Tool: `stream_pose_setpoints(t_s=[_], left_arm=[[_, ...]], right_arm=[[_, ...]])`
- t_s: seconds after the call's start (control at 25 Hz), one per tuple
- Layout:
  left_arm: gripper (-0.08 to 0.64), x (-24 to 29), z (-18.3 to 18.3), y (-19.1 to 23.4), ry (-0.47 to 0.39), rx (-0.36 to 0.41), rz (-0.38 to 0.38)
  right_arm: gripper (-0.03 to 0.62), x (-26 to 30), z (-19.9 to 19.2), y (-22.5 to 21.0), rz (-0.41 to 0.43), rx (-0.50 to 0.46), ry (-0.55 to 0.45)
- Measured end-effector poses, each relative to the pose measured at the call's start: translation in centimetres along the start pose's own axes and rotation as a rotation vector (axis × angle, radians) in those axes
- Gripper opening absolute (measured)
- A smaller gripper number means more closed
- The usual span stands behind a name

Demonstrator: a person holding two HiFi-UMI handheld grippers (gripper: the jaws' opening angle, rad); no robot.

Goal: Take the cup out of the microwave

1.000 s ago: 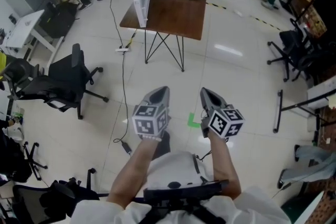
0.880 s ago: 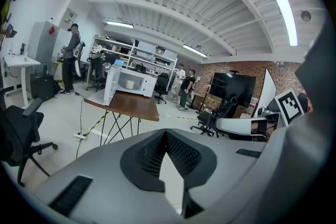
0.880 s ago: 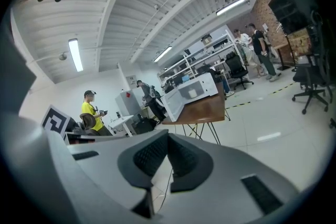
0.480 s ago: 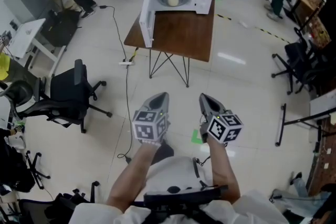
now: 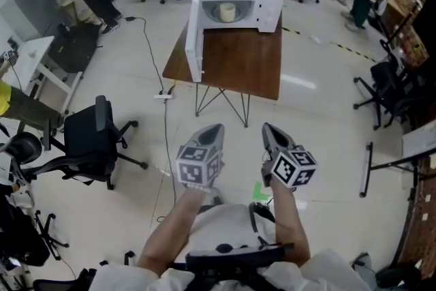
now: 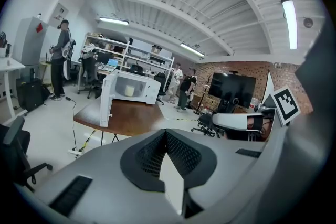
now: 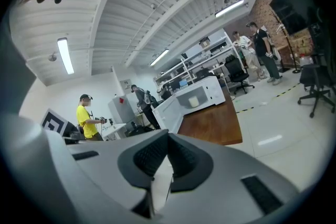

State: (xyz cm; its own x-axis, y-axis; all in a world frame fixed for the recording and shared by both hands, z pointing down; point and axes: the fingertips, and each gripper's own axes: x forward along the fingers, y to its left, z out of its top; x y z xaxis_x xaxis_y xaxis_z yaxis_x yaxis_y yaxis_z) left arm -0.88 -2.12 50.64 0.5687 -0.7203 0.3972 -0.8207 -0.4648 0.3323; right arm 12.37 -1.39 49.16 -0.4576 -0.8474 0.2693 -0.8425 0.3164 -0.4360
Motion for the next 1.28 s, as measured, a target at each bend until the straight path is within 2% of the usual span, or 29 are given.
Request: stream_pose_setpoints(t_s=[0.12, 0.56, 1.28], left_arm=[[-0.006, 0.7, 0.9, 1.0, 0.0, 0.019, -0.012], [-0.006, 5.0, 3.5, 4.4, -0.013, 0.006, -0.01], [-0.006, 18.2, 12.2, 7.9, -0.032, 0.013, -0.021]], right_arm=[[0.003, 1.2, 0.2, 0.2, -0.01, 0.0, -0.011], [0.003, 7.0, 2.1, -1.3, 0.005, -0.018, 0.001], [0.003, 22.6, 9.9, -7.1, 0.08, -0.035, 0.007]])
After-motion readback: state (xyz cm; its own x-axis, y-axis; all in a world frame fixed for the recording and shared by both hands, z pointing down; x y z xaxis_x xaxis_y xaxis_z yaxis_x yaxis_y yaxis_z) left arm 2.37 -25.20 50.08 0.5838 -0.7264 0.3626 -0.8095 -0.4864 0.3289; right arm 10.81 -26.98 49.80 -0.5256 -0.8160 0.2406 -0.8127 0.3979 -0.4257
